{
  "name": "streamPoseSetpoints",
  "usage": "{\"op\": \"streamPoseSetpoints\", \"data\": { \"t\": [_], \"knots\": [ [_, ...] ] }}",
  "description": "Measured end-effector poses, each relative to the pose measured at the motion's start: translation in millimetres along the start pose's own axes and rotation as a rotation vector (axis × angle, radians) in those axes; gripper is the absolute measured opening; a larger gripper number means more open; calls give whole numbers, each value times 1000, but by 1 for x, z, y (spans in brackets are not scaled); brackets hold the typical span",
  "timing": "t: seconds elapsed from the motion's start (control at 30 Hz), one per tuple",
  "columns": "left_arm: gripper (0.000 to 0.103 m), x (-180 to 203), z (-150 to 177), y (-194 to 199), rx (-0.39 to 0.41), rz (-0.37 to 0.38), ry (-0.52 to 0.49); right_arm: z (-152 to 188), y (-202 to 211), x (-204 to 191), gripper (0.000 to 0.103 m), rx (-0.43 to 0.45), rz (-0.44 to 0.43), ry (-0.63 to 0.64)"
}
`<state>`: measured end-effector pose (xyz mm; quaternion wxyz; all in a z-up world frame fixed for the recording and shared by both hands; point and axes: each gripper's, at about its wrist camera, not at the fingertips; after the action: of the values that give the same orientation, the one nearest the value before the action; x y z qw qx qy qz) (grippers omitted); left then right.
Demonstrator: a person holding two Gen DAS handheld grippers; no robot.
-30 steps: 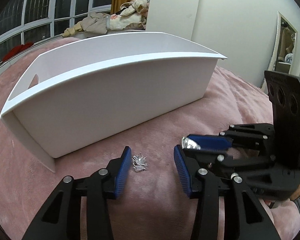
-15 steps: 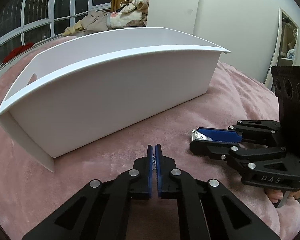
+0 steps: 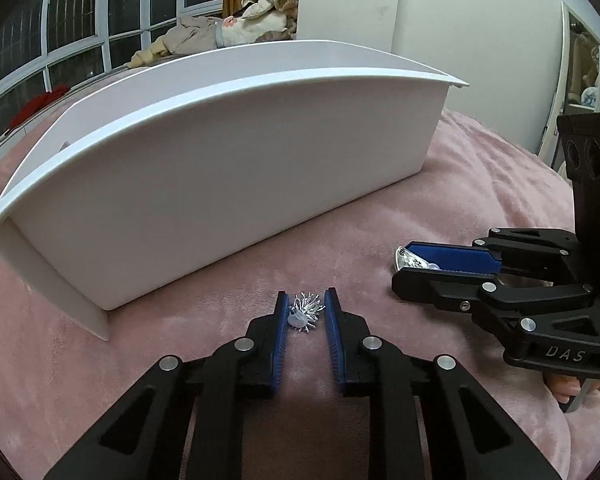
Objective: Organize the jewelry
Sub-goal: 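Lift both held earrings and carry them over the white box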
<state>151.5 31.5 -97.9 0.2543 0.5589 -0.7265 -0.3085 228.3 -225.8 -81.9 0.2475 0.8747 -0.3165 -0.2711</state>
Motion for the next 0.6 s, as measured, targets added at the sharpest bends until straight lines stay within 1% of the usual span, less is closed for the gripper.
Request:
{"op": "streamPoseSetpoints", "data": {
  "t": [0.1, 0.27, 0.4, 0.5, 0.6],
  "knots": [
    [23, 1, 0, 3, 12, -2, -8, 1, 5, -2, 21, 21, 4, 7],
    [23, 4, -2, 15, 54, -4, -16, 4, 16, -9, 21, 66, 20, 31],
    [23, 9, -7, 27, 95, -12, -34, 6, 23, -14, 21, 93, 55, 45],
    [23, 14, -12, 36, 129, -11, -47, 5, 29, -20, 21, 116, 63, 61],
    [23, 16, -17, 47, 165, -6, -45, 4, 32, -27, 21, 130, 84, 89]
  ]
}}
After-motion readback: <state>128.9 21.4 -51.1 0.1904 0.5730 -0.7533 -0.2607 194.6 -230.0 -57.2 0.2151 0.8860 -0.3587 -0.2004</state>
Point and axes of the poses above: each gripper's, at about its wrist camera, not at the fingertips, and y roughly against the way its jaws point, x to its right, z to its underside, and after that the axes turned 3 degrees about -z, right-handed
